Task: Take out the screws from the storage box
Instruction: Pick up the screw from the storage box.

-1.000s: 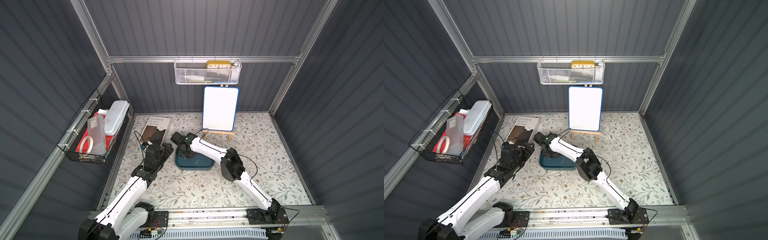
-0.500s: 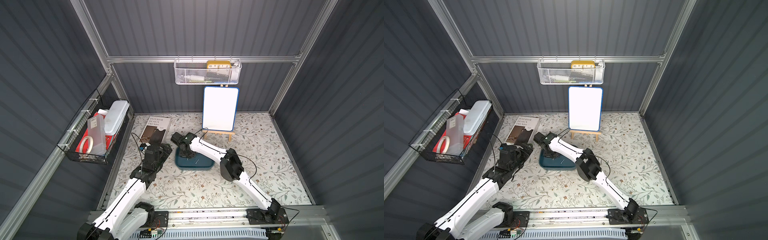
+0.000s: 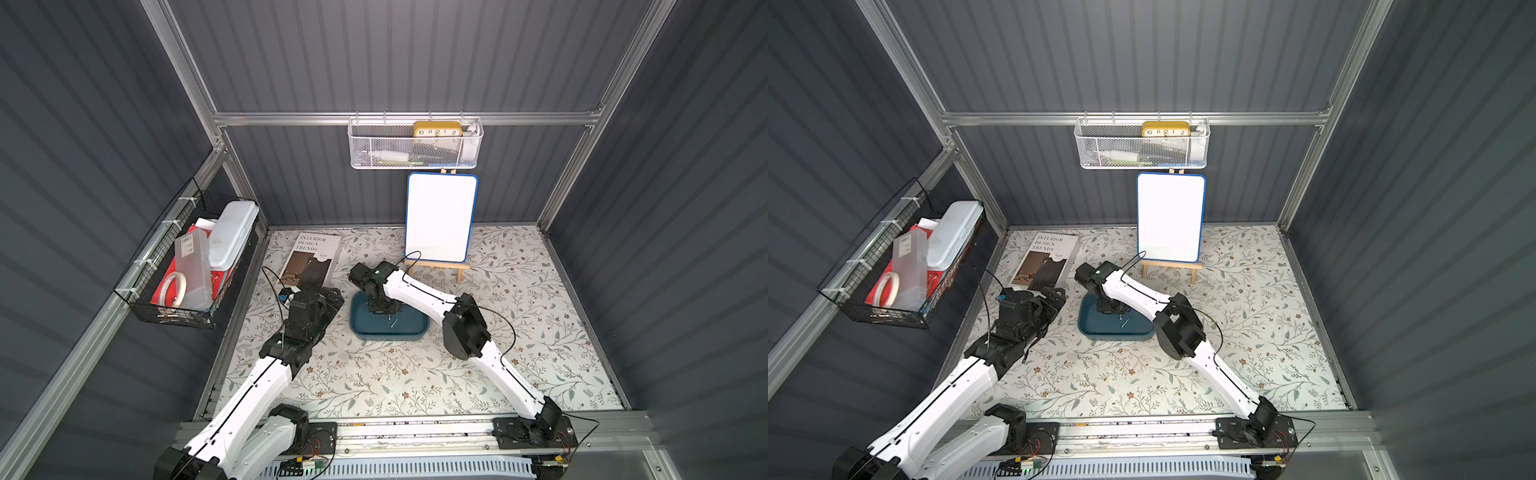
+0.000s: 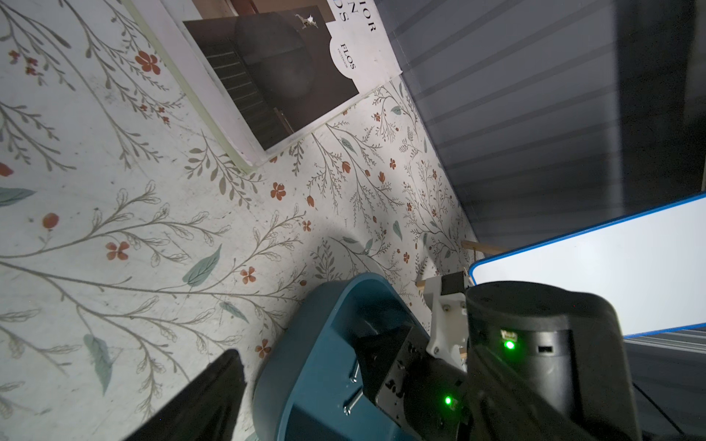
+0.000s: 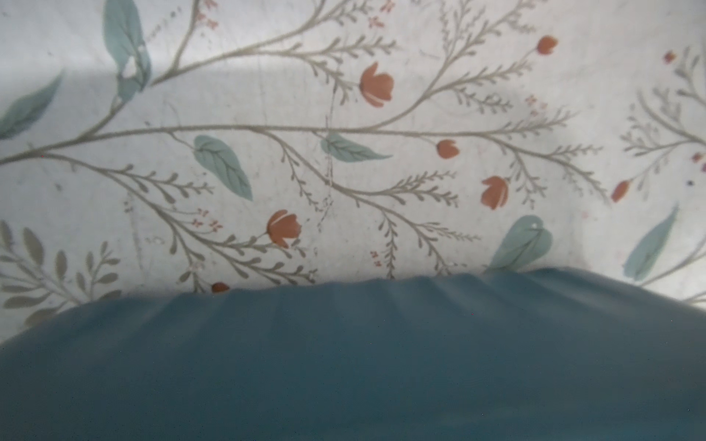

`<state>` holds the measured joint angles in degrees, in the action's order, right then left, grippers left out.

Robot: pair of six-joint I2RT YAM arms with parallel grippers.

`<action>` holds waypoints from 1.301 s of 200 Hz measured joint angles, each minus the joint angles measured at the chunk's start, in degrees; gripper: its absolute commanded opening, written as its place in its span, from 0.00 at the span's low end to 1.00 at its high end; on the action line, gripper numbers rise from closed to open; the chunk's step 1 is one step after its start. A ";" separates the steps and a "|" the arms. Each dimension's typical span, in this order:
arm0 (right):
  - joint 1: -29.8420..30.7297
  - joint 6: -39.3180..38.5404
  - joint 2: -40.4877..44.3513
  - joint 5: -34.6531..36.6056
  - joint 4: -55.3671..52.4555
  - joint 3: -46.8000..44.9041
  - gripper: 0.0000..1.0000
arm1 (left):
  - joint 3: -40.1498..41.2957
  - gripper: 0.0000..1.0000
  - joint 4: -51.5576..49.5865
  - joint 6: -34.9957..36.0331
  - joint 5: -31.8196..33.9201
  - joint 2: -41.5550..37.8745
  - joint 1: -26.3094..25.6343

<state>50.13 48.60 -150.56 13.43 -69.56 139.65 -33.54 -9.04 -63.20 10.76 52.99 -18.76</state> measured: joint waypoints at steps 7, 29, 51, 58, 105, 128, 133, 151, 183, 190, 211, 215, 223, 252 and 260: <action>-0.02 0.00 0.15 -0.24 0.37 -0.31 0.10 | 0.00 0.94 0.00 -0.02 -0.11 0.15 0.00; -0.20 0.00 0.85 -0.76 1.07 -1.57 0.06 | 0.00 0.94 0.00 -0.20 -0.48 0.66 0.00; -0.92 0.02 2.62 -2.51 3.23 -4.66 0.04 | 0.00 0.94 -0.04 -0.28 -0.63 1.03 0.00; -1.20 0.00 3.50 -3.04 4.11 -6.03 0.04 | 0.00 0.94 -0.04 -0.31 -0.68 1.03 0.00; -3.28 -0.61 8.79 -4.68 8.15 -14.88 0.04 | 0.00 0.94 0.00 -0.37 -2.14 1.40 0.00; -4.02 -1.60 10.86 -4.94 9.51 -18.32 0.04 | 0.00 0.94 0.44 0.17 -3.41 1.51 0.00; -4.15 -1.81 11.41 -5.11 9.92 -19.12 0.04 | 0.00 0.93 0.48 0.26 -3.61 1.55 0.00; -4.33 -2.51 14.05 -5.64 11.39 -21.97 0.04 | 0.00 0.93 0.81 0.66 -4.44 1.73 0.00; -4.22 -3.34 18.67 -5.90 12.90 -23.19 0.04 | -0.02 0.93 1.46 1.36 -5.84 2.19 0.00; -4.17 -3.50 19.63 -5.90 13.18 -23.34 0.04 | -0.04 0.93 1.55 1.51 -6.12 2.38 0.00; -4.15 -3.91 22.45 -5.75 14.16 -24.96 0.04 | -0.09 0.93 1.70 2.25 -6.99 3.30 0.00; -4.15 -3.96 22.86 -5.68 14.19 -25.33 0.04 | -0.11 0.93 1.68 2.32 -7.10 3.50 0.00; -4.15 -4.13 23.74 -5.57 14.38 -26.21 0.04 | -0.31 0.93 1.68 2.56 -7.32 4.00 0.00; -4.17 -4.59 27.21 -4.76 15.26 -30.84 0.04 | -1.75 0.92 1.75 3.56 -8.00 5.88 0.00; -4.17 -4.68 28.46 -4.55 15.52 -32.41 0.04 | -2.16 0.92 1.79 3.74 -8.22 6.40 0.00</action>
<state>45.95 43.92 -122.10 8.88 -54.04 107.24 -35.70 -7.25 -59.46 2.55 59.40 -18.76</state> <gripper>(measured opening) 0.072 0.925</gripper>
